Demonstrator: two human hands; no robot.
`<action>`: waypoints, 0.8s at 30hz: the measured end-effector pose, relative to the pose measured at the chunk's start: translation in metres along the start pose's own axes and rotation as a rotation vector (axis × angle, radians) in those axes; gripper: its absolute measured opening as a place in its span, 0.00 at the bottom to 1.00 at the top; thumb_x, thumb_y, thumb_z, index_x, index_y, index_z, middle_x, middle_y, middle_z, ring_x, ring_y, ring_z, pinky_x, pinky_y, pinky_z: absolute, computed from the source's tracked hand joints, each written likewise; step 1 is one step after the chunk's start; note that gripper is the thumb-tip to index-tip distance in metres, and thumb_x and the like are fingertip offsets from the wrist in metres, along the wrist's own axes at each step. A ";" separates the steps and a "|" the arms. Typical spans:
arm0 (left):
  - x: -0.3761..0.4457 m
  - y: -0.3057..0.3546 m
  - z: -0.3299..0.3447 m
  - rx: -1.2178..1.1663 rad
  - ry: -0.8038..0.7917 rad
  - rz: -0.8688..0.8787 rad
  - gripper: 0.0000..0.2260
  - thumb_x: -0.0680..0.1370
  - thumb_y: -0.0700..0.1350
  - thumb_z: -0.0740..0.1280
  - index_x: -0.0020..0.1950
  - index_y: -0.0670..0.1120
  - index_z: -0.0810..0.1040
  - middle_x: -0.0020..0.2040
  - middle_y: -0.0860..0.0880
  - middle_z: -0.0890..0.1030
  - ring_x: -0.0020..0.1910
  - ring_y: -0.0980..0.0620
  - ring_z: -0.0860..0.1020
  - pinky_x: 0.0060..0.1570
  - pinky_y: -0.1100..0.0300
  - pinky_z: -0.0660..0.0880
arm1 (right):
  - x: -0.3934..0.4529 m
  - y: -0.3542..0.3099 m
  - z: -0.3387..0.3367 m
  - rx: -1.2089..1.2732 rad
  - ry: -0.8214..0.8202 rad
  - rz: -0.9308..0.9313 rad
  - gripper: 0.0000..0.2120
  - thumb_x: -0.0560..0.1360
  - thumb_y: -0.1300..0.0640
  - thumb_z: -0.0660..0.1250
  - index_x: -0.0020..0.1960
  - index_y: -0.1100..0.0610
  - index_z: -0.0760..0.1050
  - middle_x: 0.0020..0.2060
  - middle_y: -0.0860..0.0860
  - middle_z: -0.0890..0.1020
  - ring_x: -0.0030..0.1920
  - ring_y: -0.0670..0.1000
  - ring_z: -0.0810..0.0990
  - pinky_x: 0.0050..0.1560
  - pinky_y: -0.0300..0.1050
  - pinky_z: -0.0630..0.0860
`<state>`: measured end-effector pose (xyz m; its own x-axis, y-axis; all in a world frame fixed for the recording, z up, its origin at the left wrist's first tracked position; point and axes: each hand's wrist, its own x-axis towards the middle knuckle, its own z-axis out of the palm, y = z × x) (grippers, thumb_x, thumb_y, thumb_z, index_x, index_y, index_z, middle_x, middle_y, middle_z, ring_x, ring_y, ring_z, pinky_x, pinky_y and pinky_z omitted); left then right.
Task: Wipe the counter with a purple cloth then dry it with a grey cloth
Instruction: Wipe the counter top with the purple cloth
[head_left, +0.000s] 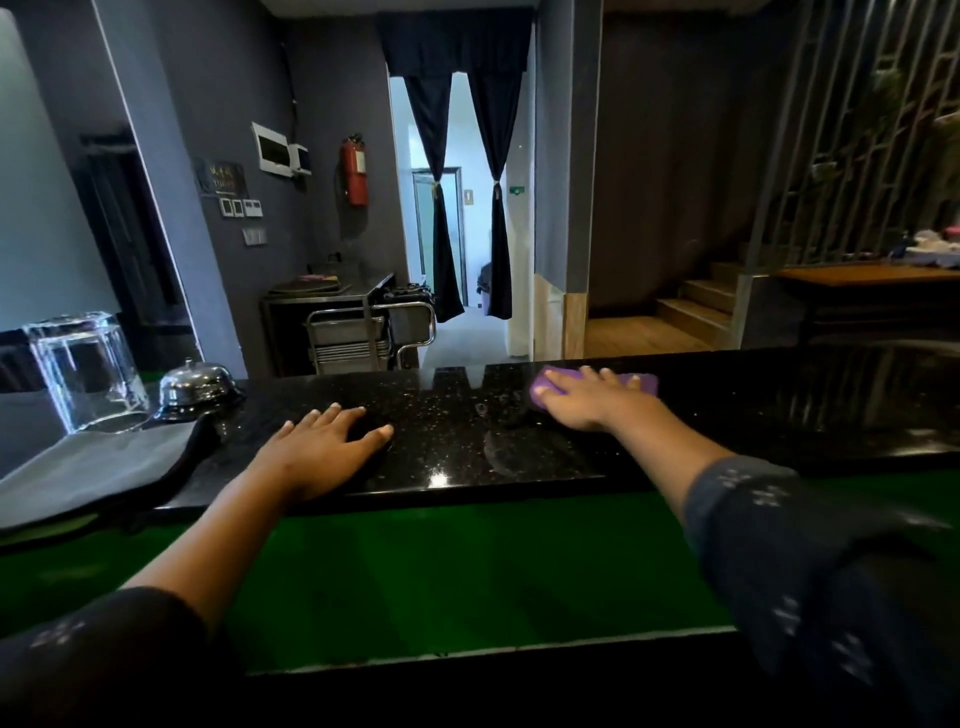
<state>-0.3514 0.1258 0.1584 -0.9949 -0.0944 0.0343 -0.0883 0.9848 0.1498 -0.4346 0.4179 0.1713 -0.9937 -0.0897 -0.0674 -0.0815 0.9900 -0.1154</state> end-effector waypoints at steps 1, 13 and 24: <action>0.002 0.000 0.000 0.004 0.001 0.004 0.33 0.76 0.68 0.47 0.77 0.54 0.53 0.78 0.48 0.52 0.77 0.48 0.50 0.74 0.48 0.46 | -0.001 -0.021 0.004 -0.003 0.000 -0.048 0.29 0.79 0.34 0.42 0.77 0.40 0.44 0.79 0.55 0.44 0.77 0.60 0.44 0.73 0.66 0.39; 0.004 -0.002 0.005 0.026 0.004 0.010 0.32 0.77 0.67 0.45 0.78 0.55 0.50 0.79 0.48 0.49 0.77 0.48 0.48 0.74 0.48 0.44 | -0.037 -0.051 0.014 -0.026 -0.076 -0.366 0.28 0.77 0.32 0.43 0.76 0.34 0.44 0.79 0.48 0.46 0.78 0.53 0.44 0.73 0.62 0.39; 0.003 -0.010 0.001 0.003 -0.036 0.032 0.36 0.71 0.70 0.43 0.77 0.58 0.49 0.79 0.51 0.48 0.77 0.52 0.48 0.75 0.50 0.43 | 0.069 -0.091 0.008 -0.029 -0.064 -0.278 0.35 0.75 0.29 0.44 0.78 0.40 0.45 0.79 0.52 0.47 0.77 0.59 0.46 0.72 0.69 0.42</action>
<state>-0.3534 0.1154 0.1556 -0.9983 -0.0580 0.0033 -0.0569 0.9876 0.1461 -0.4951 0.3212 0.1689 -0.9260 -0.3641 -0.0997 -0.3534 0.9290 -0.1095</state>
